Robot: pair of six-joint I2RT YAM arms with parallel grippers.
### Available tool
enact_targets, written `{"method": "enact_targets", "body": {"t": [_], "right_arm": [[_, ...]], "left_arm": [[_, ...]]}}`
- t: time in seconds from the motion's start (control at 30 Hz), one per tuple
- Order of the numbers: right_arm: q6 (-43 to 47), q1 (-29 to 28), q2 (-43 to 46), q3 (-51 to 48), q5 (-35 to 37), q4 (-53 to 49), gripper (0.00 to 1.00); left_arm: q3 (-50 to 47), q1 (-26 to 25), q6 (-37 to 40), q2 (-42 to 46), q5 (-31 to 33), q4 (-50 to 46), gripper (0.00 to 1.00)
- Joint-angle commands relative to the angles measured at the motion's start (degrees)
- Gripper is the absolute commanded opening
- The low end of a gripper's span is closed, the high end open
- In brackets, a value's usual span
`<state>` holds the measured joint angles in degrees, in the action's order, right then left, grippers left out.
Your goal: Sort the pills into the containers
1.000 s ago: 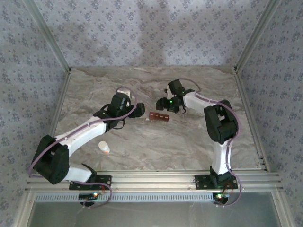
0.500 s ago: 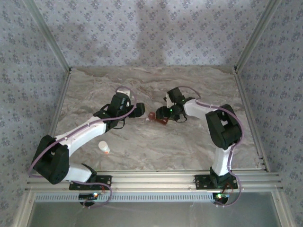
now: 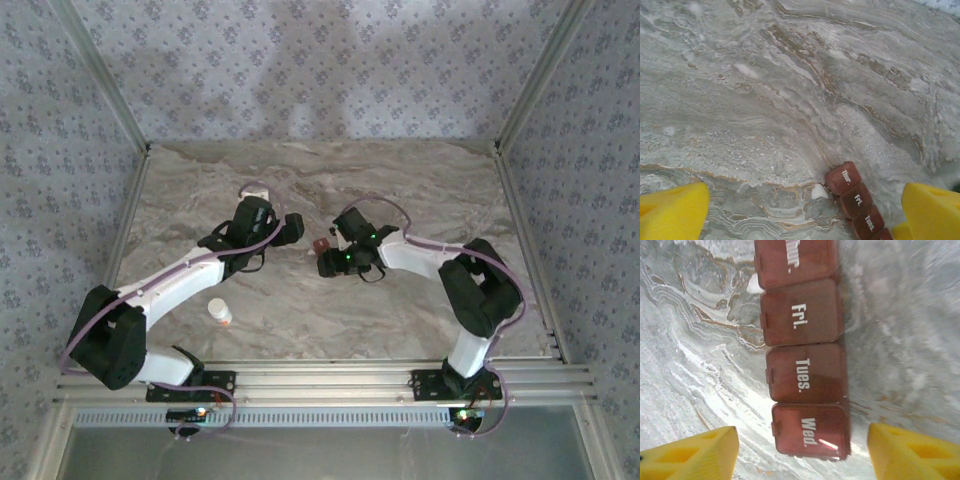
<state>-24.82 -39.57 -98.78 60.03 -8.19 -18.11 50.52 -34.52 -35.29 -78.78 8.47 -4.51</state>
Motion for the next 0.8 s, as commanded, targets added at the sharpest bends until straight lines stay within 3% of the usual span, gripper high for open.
{"method": "enact_targets", "body": {"t": [0.0, 0.07, 0.17, 0.37, 0.47, 0.6, 0.77], "right_arm": [[1.5, -1.5, 4.0, -0.3, 13.4, -2.9, 0.75], [2.5, -2.5, 5.5, -0.3, 18.6, -3.8, 0.81], [4.4, -4.4, 7.7, -0.5, 25.4, -3.4, 0.99], [4.8, -7.5, 11.7, -4.5, 32.9, 4.6, 1.00], [1.0, -6.0, 10.6, -5.0, 29.0, 5.8, 1.00], [4.7, -5.7, 6.6, -3.3, 19.9, 5.5, 0.99], [4.9, -5.8, 4.8, -3.9, 14.4, 9.2, 0.99]], "left_arm": [[-0.1, -0.4, -0.6, 2.3, 2.7, -0.6, 0.98], [-0.4, -0.4, -0.4, 2.9, 4.1, -0.9, 0.98], [-1.4, -0.4, -0.8, 4.2, 6.9, -0.5, 0.98], [-4.0, -0.3, -0.9, 7.3, 10.7, 1.4, 0.98], [-5.3, -0.3, -1.8, 8.9, 14.5, 1.9, 0.98], [-8.3, -0.3, -2.9, 11.5, 18.6, 4.4, 0.98], [-7.6, -0.2, -2.5, 12.4, 18.1, 2.3, 0.98]]}}
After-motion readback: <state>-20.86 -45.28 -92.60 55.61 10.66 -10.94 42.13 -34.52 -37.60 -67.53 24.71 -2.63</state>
